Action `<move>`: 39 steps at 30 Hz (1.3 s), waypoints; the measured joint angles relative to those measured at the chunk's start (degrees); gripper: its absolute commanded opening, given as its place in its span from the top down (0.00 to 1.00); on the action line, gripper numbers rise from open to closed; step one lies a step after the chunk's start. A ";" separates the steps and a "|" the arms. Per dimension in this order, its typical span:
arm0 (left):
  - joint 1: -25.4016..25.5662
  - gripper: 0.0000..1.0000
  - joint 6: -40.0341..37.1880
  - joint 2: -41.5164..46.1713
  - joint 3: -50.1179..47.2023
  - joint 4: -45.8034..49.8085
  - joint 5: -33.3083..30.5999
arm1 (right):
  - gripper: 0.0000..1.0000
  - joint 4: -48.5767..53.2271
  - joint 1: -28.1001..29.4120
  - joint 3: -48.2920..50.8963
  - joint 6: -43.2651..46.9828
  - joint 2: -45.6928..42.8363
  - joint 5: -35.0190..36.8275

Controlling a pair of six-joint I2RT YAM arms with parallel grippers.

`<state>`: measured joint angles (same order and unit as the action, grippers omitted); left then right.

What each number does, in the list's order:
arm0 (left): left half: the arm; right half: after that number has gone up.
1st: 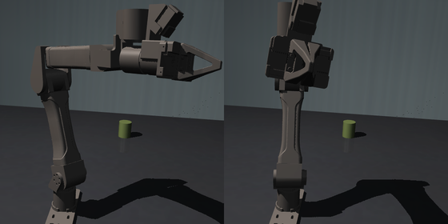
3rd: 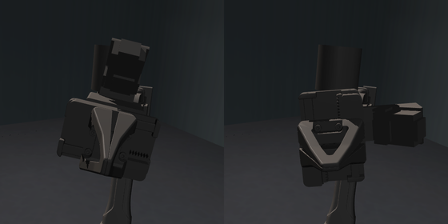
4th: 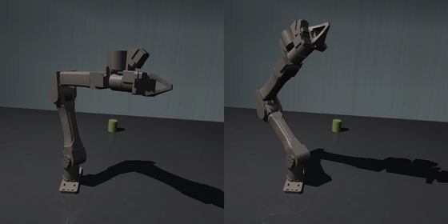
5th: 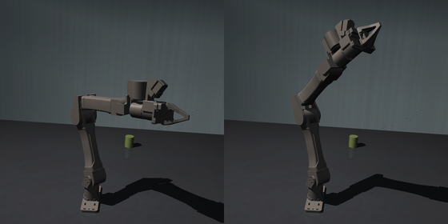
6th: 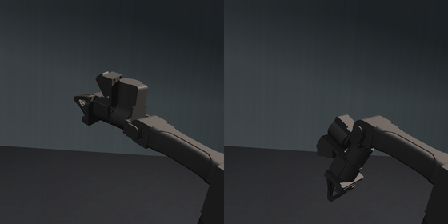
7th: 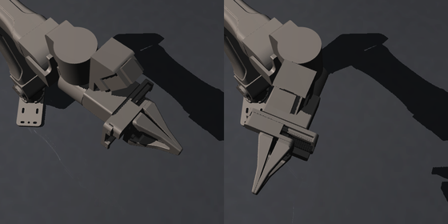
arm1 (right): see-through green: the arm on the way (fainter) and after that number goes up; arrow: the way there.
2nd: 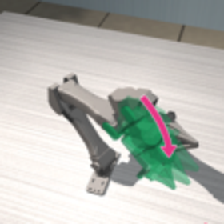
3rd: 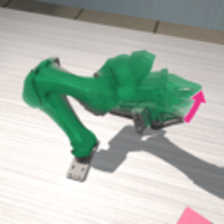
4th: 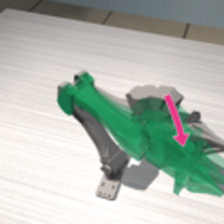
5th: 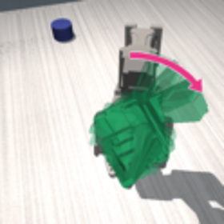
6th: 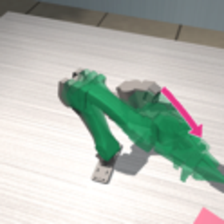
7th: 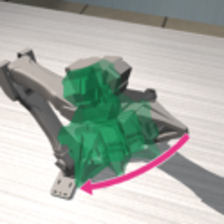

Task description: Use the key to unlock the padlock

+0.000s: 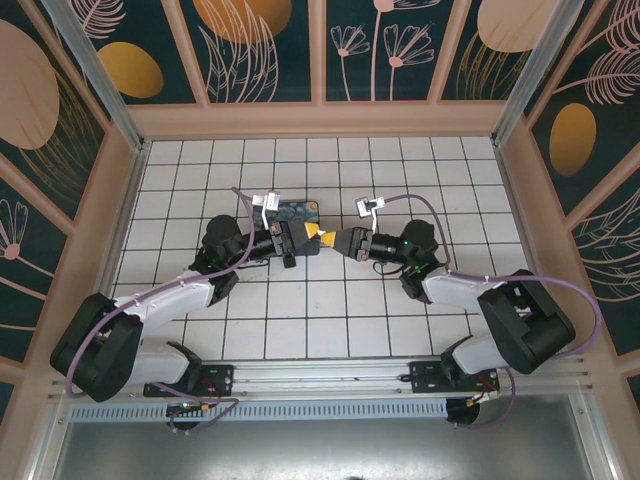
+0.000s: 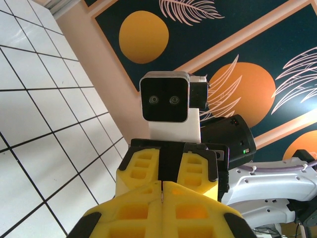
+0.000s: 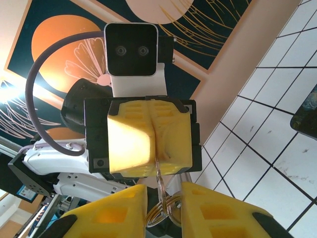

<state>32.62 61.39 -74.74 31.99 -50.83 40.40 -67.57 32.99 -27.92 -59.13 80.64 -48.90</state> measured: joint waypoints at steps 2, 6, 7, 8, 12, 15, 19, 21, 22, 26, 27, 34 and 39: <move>0.00 1.00 0.00 0.00 -0.02 0.00 0.02 | 0.79 0.02 0.00 0.00 0.00 0.00 0.04; 0.00 1.00 0.00 0.00 -0.02 -0.02 0.09 | 0.77 0.00 -0.02 0.00 -0.02 0.00 0.07; 0.00 1.00 0.00 0.00 -0.02 -0.04 0.17 | 0.77 0.00 -0.07 0.00 -0.13 0.00 0.07; 0.00 1.00 0.00 0.00 -0.02 -0.13 0.24 | 0.77 0.00 -0.13 0.00 -0.15 0.00 0.07; -0.02 1.00 0.00 0.00 -0.02 -0.44 0.63 | 0.81 -0.11 -0.28 0.00 -0.26 0.00 0.02; -0.07 1.00 0.00 0.00 -0.07 -0.96 0.98 | 0.80 -0.20 -0.28 -0.02 -0.76 0.00 0.00; -0.07 1.00 0.00 0.07 -0.13 -1.68 1.53 | 0.74 -0.57 -0.33 -0.35 -1.42 0.09 0.00; -0.07 1.00 0.00 0.31 -0.13 -1.77 2.05 | 0.82 -0.61 -0.33 -0.50 -1.57 0.11 0.00; -0.07 1.00 -0.02 0.35 -0.13 -1.79 2.21 | 0.84 -0.74 -0.33 -0.57 -1.81 0.11 -0.02; -0.11 1.00 -0.07 0.44 -0.13 -1.68 2.40 | 0.93 -1.25 -0.33 -0.74 -1.88 0.11 -0.22; -0.13 1.00 -0.07 0.44 -0.13 -1.68 2.40 | 0.96 -1.27 -0.33 -0.74 -2.03 0.11 -0.22; -0.26 0.65 -1.60 0.52 -0.04 -0.24 2.25 | 1.00 -1.16 -0.44 -0.74 -2.49 0.17 -0.11; -0.11 0.42 -6.38 1.42 2.91 12.61 -2.58 | 1.00 -0.66 -1.25 -0.13 -2.25 0.17 0.02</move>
<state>32.51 55.00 -73.32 34.89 -38.22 37.82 -68.23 31.75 -28.05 -61.39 80.82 -48.88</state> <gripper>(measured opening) 0.548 0.051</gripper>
